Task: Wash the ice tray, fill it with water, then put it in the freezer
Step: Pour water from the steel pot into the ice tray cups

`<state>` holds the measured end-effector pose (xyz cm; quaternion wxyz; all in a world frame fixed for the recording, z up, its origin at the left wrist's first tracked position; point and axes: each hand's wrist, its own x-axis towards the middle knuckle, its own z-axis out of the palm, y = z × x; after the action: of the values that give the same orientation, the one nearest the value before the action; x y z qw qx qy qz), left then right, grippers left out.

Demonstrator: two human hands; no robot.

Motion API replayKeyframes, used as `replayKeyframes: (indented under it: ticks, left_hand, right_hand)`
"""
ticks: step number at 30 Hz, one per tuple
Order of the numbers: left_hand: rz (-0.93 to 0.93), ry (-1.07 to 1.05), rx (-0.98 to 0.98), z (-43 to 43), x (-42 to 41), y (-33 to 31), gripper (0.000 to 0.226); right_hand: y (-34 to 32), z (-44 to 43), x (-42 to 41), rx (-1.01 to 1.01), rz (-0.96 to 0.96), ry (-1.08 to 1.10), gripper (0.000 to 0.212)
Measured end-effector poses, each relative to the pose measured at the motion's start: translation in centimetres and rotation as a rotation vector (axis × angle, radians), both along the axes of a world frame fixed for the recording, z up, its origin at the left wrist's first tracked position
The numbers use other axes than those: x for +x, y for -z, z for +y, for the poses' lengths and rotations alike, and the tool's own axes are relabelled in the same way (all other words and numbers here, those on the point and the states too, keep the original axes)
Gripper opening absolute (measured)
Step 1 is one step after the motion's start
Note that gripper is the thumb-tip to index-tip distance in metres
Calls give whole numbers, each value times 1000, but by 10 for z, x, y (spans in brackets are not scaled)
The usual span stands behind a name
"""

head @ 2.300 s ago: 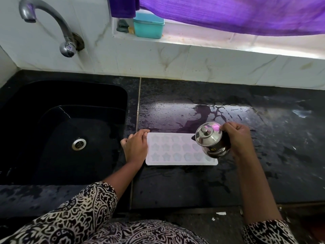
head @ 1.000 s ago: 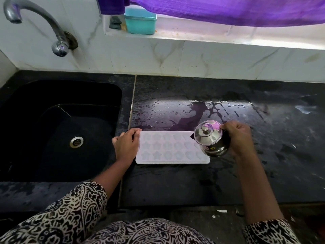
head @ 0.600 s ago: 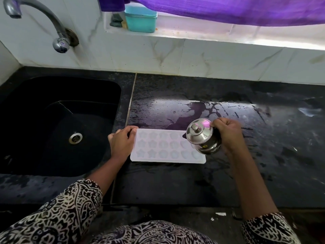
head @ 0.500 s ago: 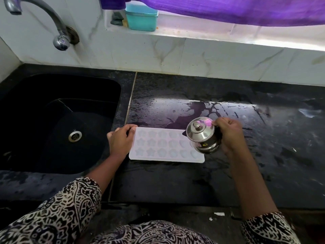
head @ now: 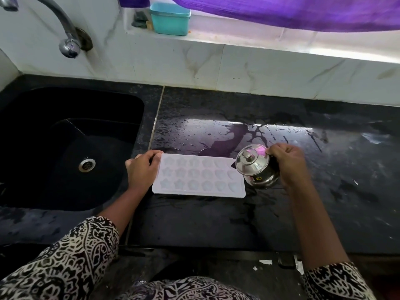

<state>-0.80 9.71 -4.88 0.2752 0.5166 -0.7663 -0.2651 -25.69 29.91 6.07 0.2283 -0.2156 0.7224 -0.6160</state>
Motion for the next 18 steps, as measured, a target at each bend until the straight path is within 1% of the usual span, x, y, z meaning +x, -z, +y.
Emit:
replayKeyframes:
  ticks: [9,12,15,17,18]
  left_hand:
    - [14,14,19,-1,1,1,23]
    - [40,28,31,-1,2,1,29]
    - [34,27,13,-2,2,2,25]
    - [40,25,7,-2,2,2,25]
    - [40,23,7,-2,2,2,24]
  right_hand:
    - [-2,-2,0,-3,26,-13,36]
    - [-6,-4,0,-17,33,-18,44]
    - [-10,-5,0,-25,35,-14,49]
    - [-13,-5,2,-38,37,-6,46]
    - [-14,-5,2,-42,46,-5,41]
